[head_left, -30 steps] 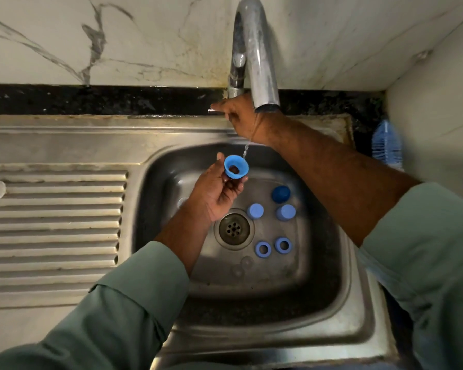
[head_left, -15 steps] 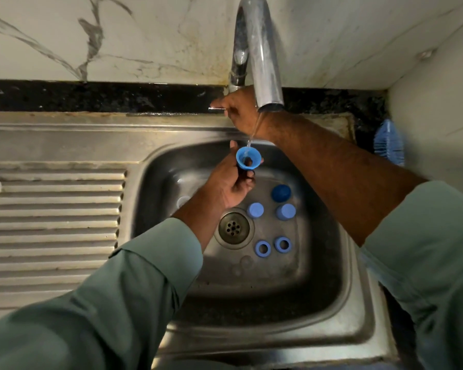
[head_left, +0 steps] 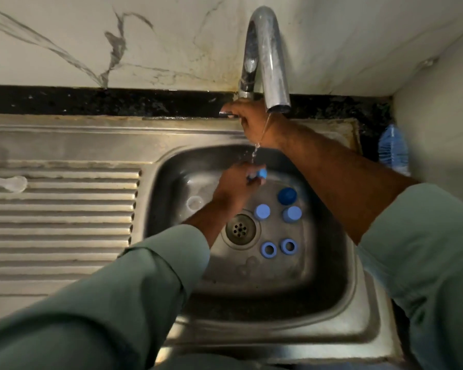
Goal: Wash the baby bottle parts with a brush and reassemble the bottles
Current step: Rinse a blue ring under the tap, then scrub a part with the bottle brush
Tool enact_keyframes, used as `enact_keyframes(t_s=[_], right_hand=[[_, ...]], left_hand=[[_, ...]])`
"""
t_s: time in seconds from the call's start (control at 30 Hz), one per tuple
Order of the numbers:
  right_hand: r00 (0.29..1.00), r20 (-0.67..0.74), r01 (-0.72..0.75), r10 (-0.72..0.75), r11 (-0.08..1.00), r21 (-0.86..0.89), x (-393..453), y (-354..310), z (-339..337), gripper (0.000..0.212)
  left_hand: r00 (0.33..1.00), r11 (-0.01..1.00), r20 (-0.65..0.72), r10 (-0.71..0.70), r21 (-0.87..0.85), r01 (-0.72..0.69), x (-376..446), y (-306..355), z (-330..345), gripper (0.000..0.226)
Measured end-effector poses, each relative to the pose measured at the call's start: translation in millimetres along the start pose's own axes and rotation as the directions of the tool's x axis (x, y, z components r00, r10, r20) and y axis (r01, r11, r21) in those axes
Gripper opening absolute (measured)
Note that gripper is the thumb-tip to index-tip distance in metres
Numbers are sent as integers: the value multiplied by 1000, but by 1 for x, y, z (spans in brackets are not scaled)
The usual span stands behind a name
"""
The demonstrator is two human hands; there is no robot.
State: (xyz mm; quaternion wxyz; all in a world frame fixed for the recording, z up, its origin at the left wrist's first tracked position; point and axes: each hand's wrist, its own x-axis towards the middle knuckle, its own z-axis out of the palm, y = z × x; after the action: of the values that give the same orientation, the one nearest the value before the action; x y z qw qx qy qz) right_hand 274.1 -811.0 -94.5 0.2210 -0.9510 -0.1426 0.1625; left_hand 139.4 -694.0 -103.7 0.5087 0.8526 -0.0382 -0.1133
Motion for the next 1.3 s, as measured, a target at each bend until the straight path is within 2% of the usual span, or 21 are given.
enact_keyframes(t_s=[0.1, 0.2, 0.27, 0.3, 0.37, 0.4, 0.47, 0.53, 0.57, 0.6, 0.63, 0.67, 0.7, 0.73, 0.8, 0.9, 1.0, 1.1, 1.17, 1.23, 1.3], right_hand=[[994, -107, 34, -17, 987, 158, -12, -10, -9, 50], [991, -131, 58, -20, 953, 298, -31, -26, -18, 47], [989, -143, 42, 41, 844, 534, -45, -40, -27, 41], [984, -140, 14, 108, 741, 671, -52, -47, -34, 35], [962, -127, -45, 241, 601, 798, -66, -51, -43, 27], [952, -108, -75, 286, 561, 824, -74, -54, -49, 28], [938, -62, -117, 340, 479, 870, -87, -55, -51, 31], [907, -109, -87, 407, 434, 897, -100, -53, -48, 27], [872, -157, -68, 464, 432, 899, -108, -49, -43, 23], [834, -212, -53, 509, 458, 888, -121, -46, -38, 18], [799, -261, -56, 542, 499, 865, -134, -40, -31, 13], [778, -285, -107, 560, 565, 818, -152, -34, -23, 9], [779, -294, -178, 553, 645, 743, -171, -26, -12, 11], [790, -270, -272, 551, 708, 652, -194, -19, -4, 17], [799, -252, -394, 546, 792, 467, -233, -4, 7, 21], [677, -314, -509, 665, 732, 452, -298, 16, 18, 14], [574, -447, -552, 686, 727, 408, -344, 35, 25, 19], [480, -512, -697, 713, 664, 272, -378, 42, 32, 30], [441, -532, -778, 723, 603, 174, -390, 44, 36, 28], [423, -527, -814, 737, 565, 136, -396, 46, 38, 22], [413, -522, -817, 746, 557, 150, -398, 46, 38, 16]], left_hand=[[999, 997, -40, 0, -79, -4, 1, 1, -5, 30], [992, 993, -127, 13, -111, -27, 3, 0, -9, 28], [991, 984, -137, 1, -177, -26, 4, 5, -10, 27], [990, 977, -144, 0, -209, -31, 5, 7, -12, 27], [988, 964, -154, 4, -263, -45, 0, 19, -16, 26], [982, 947, -191, -2, -316, -59, -1, 25, -20, 25], [934, 886, -357, -35, -443, -136, -5, 45, -34, 22], [855, 817, -517, -28, -505, -279, -13, 65, -45, 20], [834, 813, -552, 20, -476, -334, -18, 69, -45, 18], [854, 865, -512, 96, -381, -326, -23, 65, -42, 16], [932, 954, -330, 150, -199, -224, -29, 56, -34, 14], [994, 996, -70, 83, 52, -79, -37, 41, -21, 13], [995, 964, 87, -52, 266, 27, -46, 25, -11, 15], [979, 927, 141, -145, 365, 85, -54, 12, -5, 19], [967, 915, 198, -163, 397, 72, -65, 5, 4, 18], [960, 867, 266, -86, 494, -59, -86, 25, 16, 20], [956, 850, 287, -57, 517, -104, -93, 54, 26, 25], [947, 924, 305, -95, 381, -30, -98, 87, 40, 36], [926, 976, 308, -218, 77, 204, -100, 103, 49, 38], [865, 868, 342, -367, -209, 451, -103, 113, 53, 34], [844, 776, 341, -414, -353, 523, -103, 115, 53, 29]])
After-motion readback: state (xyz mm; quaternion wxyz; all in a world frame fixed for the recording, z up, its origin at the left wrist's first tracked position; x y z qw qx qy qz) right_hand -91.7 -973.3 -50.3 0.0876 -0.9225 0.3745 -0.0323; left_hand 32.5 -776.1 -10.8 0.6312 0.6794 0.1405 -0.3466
